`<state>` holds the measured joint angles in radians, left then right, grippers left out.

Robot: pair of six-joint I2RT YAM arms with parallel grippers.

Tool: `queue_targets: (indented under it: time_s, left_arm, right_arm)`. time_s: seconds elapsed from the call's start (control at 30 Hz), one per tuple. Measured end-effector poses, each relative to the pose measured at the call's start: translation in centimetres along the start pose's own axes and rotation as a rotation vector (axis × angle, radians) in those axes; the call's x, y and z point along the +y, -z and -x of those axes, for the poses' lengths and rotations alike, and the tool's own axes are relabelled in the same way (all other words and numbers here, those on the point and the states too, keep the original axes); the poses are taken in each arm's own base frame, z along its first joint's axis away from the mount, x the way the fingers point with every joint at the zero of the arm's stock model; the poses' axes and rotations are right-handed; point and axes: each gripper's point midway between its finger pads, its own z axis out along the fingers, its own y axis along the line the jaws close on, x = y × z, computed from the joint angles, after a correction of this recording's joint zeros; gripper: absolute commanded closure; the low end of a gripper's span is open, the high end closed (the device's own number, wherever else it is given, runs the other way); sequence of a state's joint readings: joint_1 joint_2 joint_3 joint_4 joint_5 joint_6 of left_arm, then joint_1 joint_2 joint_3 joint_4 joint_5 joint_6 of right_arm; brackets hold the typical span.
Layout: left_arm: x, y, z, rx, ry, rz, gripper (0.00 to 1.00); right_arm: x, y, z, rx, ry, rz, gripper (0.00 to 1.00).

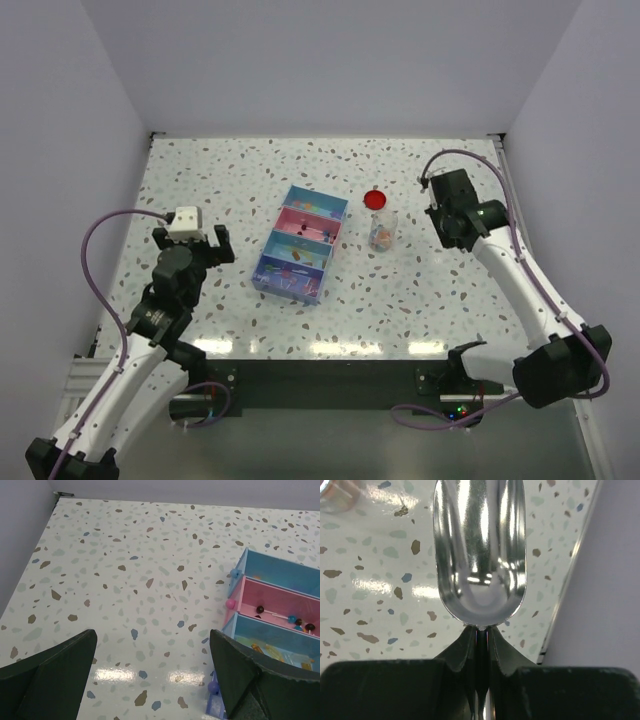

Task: Pack the candies
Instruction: Place the spatula at the center of the board.

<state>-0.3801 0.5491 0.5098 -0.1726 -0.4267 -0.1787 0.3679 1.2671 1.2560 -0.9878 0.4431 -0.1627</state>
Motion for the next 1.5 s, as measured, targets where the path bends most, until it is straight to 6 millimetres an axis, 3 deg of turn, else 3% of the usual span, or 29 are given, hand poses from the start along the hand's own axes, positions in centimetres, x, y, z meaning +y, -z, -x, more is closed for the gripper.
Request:
queue_targets:
  time_s: [0.3, 0.47, 0.5, 0.6, 0.63, 0.7, 0.87, 0.9, 0.93, 1.0, 1.13, 1.27, 1.37, 1.5]
  left_arm:
    - [-0.1, -0.3, -0.5, 0.022, -0.008, -0.001, 0.0]
    - [-0.2, -0.5, -0.8, 0.033, -0.011, 0.001, 0.0]
    - [-0.2, -0.5, -0.9, 0.036, -0.012, 0.001, 0.0]
    - [-0.2, -0.6, -1.2, 0.046, -0.011, 0.003, 0.0]
    - [-0.3, -0.7, -1.3, 0.051, -0.01, 0.004, 0.0]
    - [-0.3, -0.8, -1.4, 0.057, -0.003, 0.005, 0.0]
    - [-1.0, -0.9, -2.4, 0.098, 0.03, -0.014, 0.01]
    - [-1.2, -1.0, -2.6, 0.112, 0.039, -0.019, 0.02]
    - [-1.4, -1.1, -2.9, 0.136, 0.048, -0.021, 0.02]
    - [-1.9, -1.3, -2.7, 0.174, 0.075, -0.026, 0.02]
    - [-3.9, -2.2, -1.7, 0.252, 0.137, -0.041, 0.06]
    - [-7.9, -2.6, -1.3, 0.323, 0.196, -0.091, 0.13]
    - [-10.1, -2.7, -2.6, 0.412, 0.247, -0.093, 0.19]
    - [-11.3, -3.0, -5.5, 0.54, 0.297, -0.031, 0.29]
  right_arm:
    - [1.7, -7.8, -9.0, 0.172, -0.512, 0.091, 1.0]
    - [0.7, -10.8, -11.4, 0.185, -0.749, 0.062, 0.98]
    - [0.6, -11.3, -11.5, 0.186, -0.778, 0.055, 0.94]
    - [1.0, -12.7, -11.5, 0.187, -0.83, 0.053, 0.71]
    - [1.2, -13.0, -11.6, 0.194, -0.843, 0.053, 0.58]
    - [1.5, -13.3, -11.7, 0.2, -0.865, 0.054, 0.48]
    - [1.4, -12.6, -10.9, 0.164, -0.892, 0.069, 0.33]
    - [1.2, -12.2, -10.6, 0.15, -0.896, 0.072, 0.3]
    - [1.0, -11.6, -10.3, 0.134, -0.901, 0.072, 0.22]
    - [0.4, -10.4, -9.6, 0.091, -0.908, 0.068, 0.17]
    - [-0.6, -7.5, -7.2, -0.024, -0.882, 0.07, 0.13]
    - [0.1, -5.8, -5.4, -0.102, -0.817, 0.116, 0.13]
    - [1.1, -5.1, -4.5, -0.135, -0.762, 0.161, 0.12]
    - [2.5, -3.7, -3.3, -0.188, -0.693, 0.221, 0.12]
